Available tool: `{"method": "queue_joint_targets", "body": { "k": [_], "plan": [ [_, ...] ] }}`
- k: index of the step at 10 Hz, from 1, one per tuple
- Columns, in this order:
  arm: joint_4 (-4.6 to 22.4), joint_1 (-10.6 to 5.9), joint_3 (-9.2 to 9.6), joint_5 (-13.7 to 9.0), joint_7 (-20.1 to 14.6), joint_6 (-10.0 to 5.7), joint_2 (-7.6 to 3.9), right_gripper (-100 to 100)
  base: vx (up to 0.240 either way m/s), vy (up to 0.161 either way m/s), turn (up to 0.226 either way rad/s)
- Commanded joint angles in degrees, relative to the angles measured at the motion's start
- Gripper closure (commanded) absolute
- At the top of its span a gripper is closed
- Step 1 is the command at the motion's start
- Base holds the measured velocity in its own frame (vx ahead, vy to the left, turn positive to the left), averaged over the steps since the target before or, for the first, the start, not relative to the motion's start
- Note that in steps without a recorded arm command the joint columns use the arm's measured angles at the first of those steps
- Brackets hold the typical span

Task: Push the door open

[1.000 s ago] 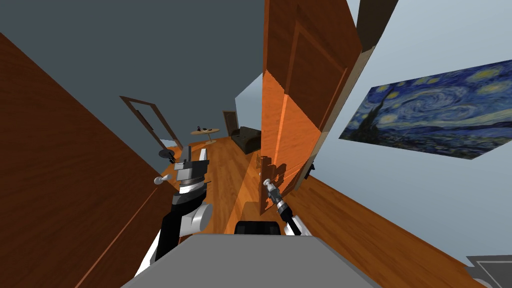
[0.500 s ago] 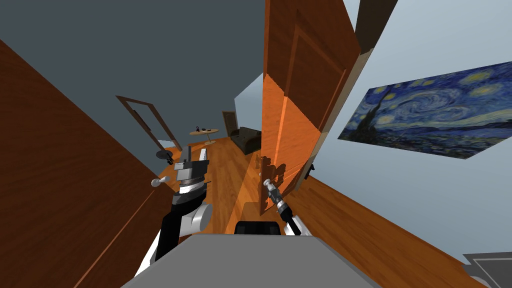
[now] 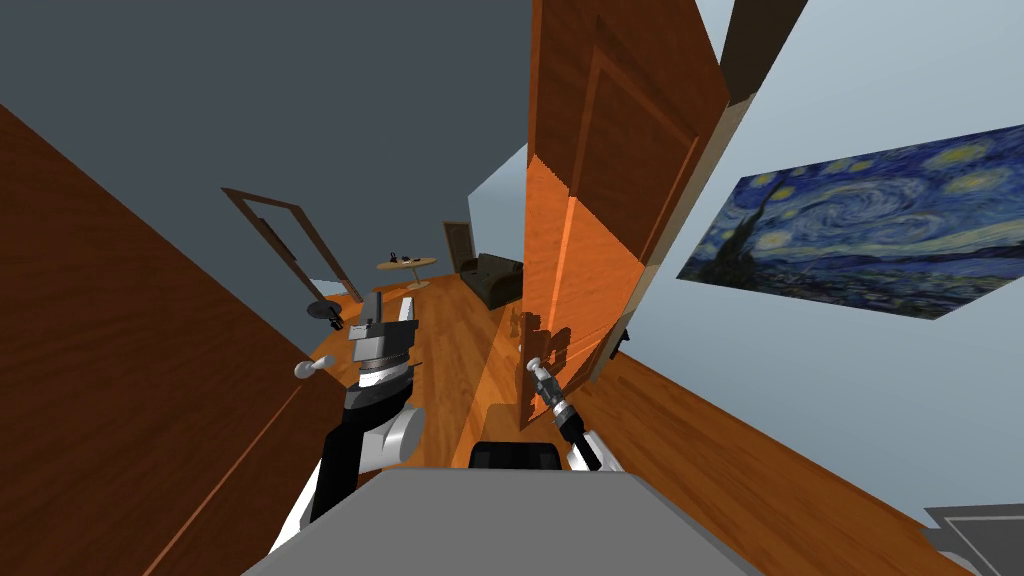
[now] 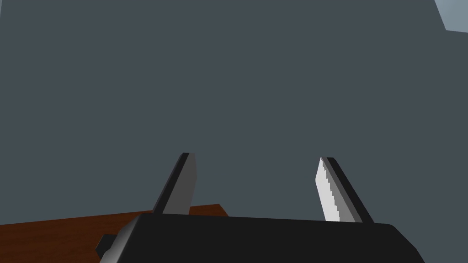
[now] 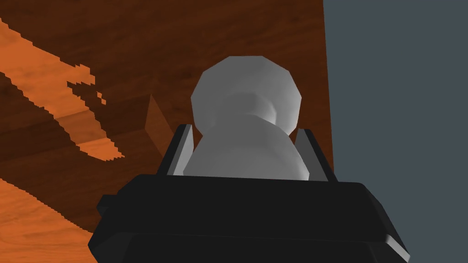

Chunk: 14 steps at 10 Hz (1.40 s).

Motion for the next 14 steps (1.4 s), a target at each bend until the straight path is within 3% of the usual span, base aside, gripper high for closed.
{"method": "queue_joint_targets", "body": {
  "k": [1, 14],
  "plan": [
    [-0.5, -0.2, -0.09, -0.5, -1.9, 0.14, -0.27, 100, 0.026, 0.019, -0.011],
    [1.5, -1.98, 2.63, -7.2, -21.2, 0.39, -1.13, 100, 0.036, 0.023, -0.028]
  ]
}}
